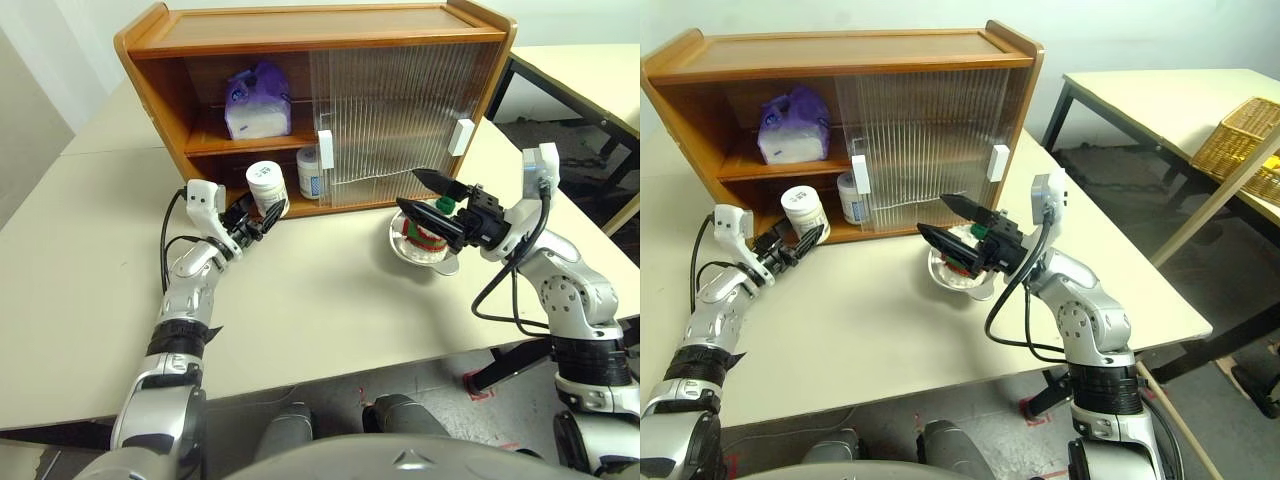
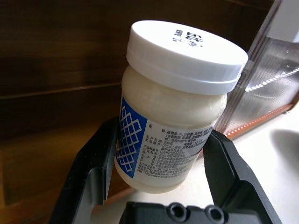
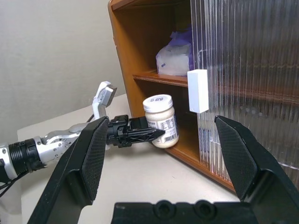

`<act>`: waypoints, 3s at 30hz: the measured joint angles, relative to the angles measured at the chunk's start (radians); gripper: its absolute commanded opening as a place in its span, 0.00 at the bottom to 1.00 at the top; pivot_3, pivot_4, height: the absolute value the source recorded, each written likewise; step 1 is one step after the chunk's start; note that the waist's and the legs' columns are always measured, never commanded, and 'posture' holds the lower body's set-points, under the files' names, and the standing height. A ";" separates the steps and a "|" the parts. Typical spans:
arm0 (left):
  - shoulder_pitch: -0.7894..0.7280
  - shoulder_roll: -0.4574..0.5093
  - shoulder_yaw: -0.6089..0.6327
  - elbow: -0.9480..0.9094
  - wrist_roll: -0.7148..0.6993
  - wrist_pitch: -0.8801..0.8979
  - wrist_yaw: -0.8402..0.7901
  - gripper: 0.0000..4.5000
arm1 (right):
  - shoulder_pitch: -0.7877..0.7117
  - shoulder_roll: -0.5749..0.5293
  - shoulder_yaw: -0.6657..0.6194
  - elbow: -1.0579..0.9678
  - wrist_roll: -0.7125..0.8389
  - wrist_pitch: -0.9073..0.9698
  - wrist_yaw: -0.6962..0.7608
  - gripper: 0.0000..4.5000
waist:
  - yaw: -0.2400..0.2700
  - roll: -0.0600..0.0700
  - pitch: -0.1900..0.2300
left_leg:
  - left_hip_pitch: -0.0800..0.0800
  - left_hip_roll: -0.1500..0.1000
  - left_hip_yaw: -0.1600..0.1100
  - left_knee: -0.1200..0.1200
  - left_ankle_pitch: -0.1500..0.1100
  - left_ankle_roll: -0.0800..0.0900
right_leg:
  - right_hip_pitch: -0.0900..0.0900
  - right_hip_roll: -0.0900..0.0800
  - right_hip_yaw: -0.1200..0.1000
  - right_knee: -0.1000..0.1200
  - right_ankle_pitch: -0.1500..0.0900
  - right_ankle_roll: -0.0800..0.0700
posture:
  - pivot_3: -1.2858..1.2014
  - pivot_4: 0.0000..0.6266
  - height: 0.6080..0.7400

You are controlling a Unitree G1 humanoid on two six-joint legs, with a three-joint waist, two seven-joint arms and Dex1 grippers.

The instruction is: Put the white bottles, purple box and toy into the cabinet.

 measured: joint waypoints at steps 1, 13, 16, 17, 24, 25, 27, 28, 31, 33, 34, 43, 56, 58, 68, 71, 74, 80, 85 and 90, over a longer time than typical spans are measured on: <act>-0.005 0.000 0.000 0.011 0.002 -0.002 0.004 0.68 | 0.000 0.000 0.000 0.000 0.000 0.000 0.000 1.00 | 0.000 0.000 0.000 | 0.000 0.000 0.000 0.000 0.000 0.000 | 0.000 0.000 0.000 0.000 0.000 0.001 | 0.45 0.03 1.00; -0.093 -0.024 0.020 0.134 0.019 -0.021 0.090 0.68 | 0.001 0.000 0.000 0.000 -0.001 -0.001 -0.004 1.00 | 0.000 0.000 0.000 | 0.000 -0.002 0.000 0.000 0.005 0.000 | 0.001 0.000 0.000 0.000 0.000 0.002 | 0.45 0.03 1.00; -0.126 -0.044 0.022 0.170 0.028 -0.029 0.142 0.68 | 0.001 -0.001 0.000 0.000 -0.001 -0.001 -0.005 1.00 | 0.001 0.000 0.000 | 0.000 -0.003 0.001 0.000 0.007 0.001 | 0.001 0.001 0.000 0.000 0.000 0.003 | 0.45 0.03 1.00; -0.143 -0.054 0.022 0.194 0.042 -0.039 0.173 0.68 | 0.001 -0.001 0.000 0.000 -0.001 -0.001 -0.005 1.00 | 0.001 0.000 0.000 | 0.000 -0.003 0.001 0.000 0.007 0.001 | 0.001 0.001 0.000 -0.001 0.000 0.003 | 0.45 0.03 1.00; -0.201 -0.067 0.026 0.321 0.071 -0.078 0.297 0.68 | 0.001 -0.004 0.000 -0.001 -0.001 -0.001 -0.006 1.00 | -0.003 -0.001 0.001 | 0.000 -0.008 0.000 0.000 0.010 0.002 | 0.002 0.000 0.001 -0.001 0.002 0.005 | 0.45 0.03 1.00; -0.209 -0.067 0.026 0.339 0.073 -0.083 0.306 0.68 | 0.001 -0.004 0.000 -0.001 -0.001 -0.001 -0.006 1.00 | -0.003 -0.001 0.001 | 0.000 -0.008 0.000 0.000 0.010 0.002 | 0.002 0.000 0.001 -0.001 0.002 0.006 | 0.45 0.03 1.00; -0.220 -0.067 0.029 0.367 0.085 -0.102 0.326 0.68 | 0.001 -0.004 0.000 0.000 -0.001 -0.001 -0.006 1.00 | -0.003 -0.001 0.001 | 0.000 -0.009 0.000 0.000 0.010 0.002 | 0.002 0.000 0.001 -0.001 0.002 0.006 | 0.45 0.03 1.00; -0.232 -0.069 0.030 0.386 0.089 -0.107 0.339 0.68 | 0.001 -0.004 0.000 -0.001 -0.001 -0.001 -0.006 1.00 | -0.003 -0.001 0.001 | 0.000 -0.010 0.000 0.000 0.011 0.002 | 0.002 0.000 0.001 -0.001 0.002 0.006 | 0.45 0.03 1.00; -0.262 -0.072 0.036 0.433 0.100 -0.128 0.374 0.68 | 0.001 -0.004 0.000 0.000 -0.001 -0.001 -0.006 1.00 | -0.002 -0.001 0.001 | 0.000 -0.011 0.000 0.000 0.011 0.003 | 0.002 -0.001 0.001 -0.001 0.002 0.006 | 0.45 0.03 1.00; -0.280 -0.075 0.039 0.466 0.104 -0.139 0.387 0.68 | 0.001 -0.005 0.000 -0.001 -0.001 -0.001 -0.006 1.00 | -0.002 -0.001 0.001 | 0.000 -0.012 0.000 0.000 0.011 0.003 | 0.002 -0.002 0.002 -0.002 0.002 0.007 | 0.45 0.03 1.00; -0.286 -0.078 0.040 0.478 0.106 -0.145 0.393 0.68 | 0.001 -0.005 0.000 0.000 -0.001 -0.001 -0.007 1.00 | -0.002 -0.001 0.001 | 0.000 -0.013 0.000 0.000 0.011 0.003 | 0.002 -0.002 0.002 -0.002 0.002 0.007 | 0.45 0.03 1.00; -0.350 -0.095 0.040 0.580 0.133 -0.169 0.430 0.68 | 0.003 -0.007 0.000 -0.006 -0.001 0.000 -0.014 1.00 | -0.008 -0.002 0.002 | 0.000 -0.017 0.000 0.000 0.012 0.004 | 0.003 -0.002 0.003 -0.002 0.001 0.011 | 0.44 0.04 1.00; -0.363 -0.096 0.042 0.603 0.147 -0.188 0.426 0.99 | 0.024 -0.009 0.000 -0.032 0.001 0.001 -0.021 1.00 | -0.012 -0.003 0.002 | 0.000 -0.018 0.000 0.000 0.012 0.004 | 0.004 -0.002 0.002 -0.003 0.001 0.012 | 0.44 0.04 1.00; -0.363 -0.099 0.044 0.602 0.143 -0.195 0.413 0.99 | 0.024 -0.010 0.000 -0.032 0.001 0.001 -0.021 1.00 | -0.012 -0.003 0.002 | 0.000 -0.018 0.000 0.000 0.012 0.004 | 0.004 -0.002 0.002 -0.003 0.001 0.012 | 0.45 0.04 1.00; -0.282 -0.115 0.065 0.475 0.102 -0.211 0.324 0.99 | 0.024 -0.011 0.000 -0.032 0.002 0.003 -0.014 1.00 | -0.010 -0.003 0.003 | 0.000 -0.018 0.000 -0.001 0.012 0.004 | 0.004 -0.002 0.002 -0.003 0.001 0.012 | 0.45 0.05 1.00; -0.268 -0.115 0.065 0.443 0.097 -0.202 0.317 0.99 | 0.024 -0.011 0.000 -0.031 0.002 0.004 -0.010 1.00 | -0.007 -0.004 0.003 | 0.000 -0.018 0.000 -0.001 0.012 0.004 | 0.004 -0.002 0.002 -0.003 0.001 0.012 | 0.46 0.04 1.00; -0.265 -0.114 0.065 0.412 0.095 -0.195 0.317 0.99 | 0.024 -0.010 0.002 -0.027 0.002 0.004 -0.006 1.00 | -0.004 -0.004 0.003 | 0.000 -0.018 0.000 -0.001 0.012 0.004 | 0.004 -0.002 0.002 -0.003 0.001 0.012 | 0.46 0.04 1.00; -0.238 -0.106 0.065 0.350 0.090 -0.172 0.317 0.99 | 0.019 -0.007 0.005 -0.016 0.002 0.004 -0.004 1.00 | 0.000 -0.004 0.003 | 0.000 -0.018 0.000 -0.001 0.012 0.004 | 0.004 -0.003 0.002 -0.004 0.000 0.011 | 0.46 0.04 1.00; -0.137 -0.095 0.058 0.186 0.087 -0.104 0.295 0.99 | 0.016 -0.006 0.007 -0.015 0.002 0.004 -0.004 1.00 | 0.000 -0.004 0.003 | 0.000 -0.018 0.000 -0.002 0.012 0.004 | 0.003 -0.003 0.002 -0.004 0.000 0.011 | 0.46 0.05 1.00; -0.025 -0.073 0.046 -0.020 0.087 0.004 0.275 0.99 | 0.010 -0.006 0.008 -0.006 0.002 0.004 -0.003 1.00 | 0.002 -0.004 0.004 | 0.000 -0.018 0.000 -0.004 0.012 0.003 | 0.003 -0.003 0.002 -0.004 0.000 0.010 | 0.47 0.05 1.00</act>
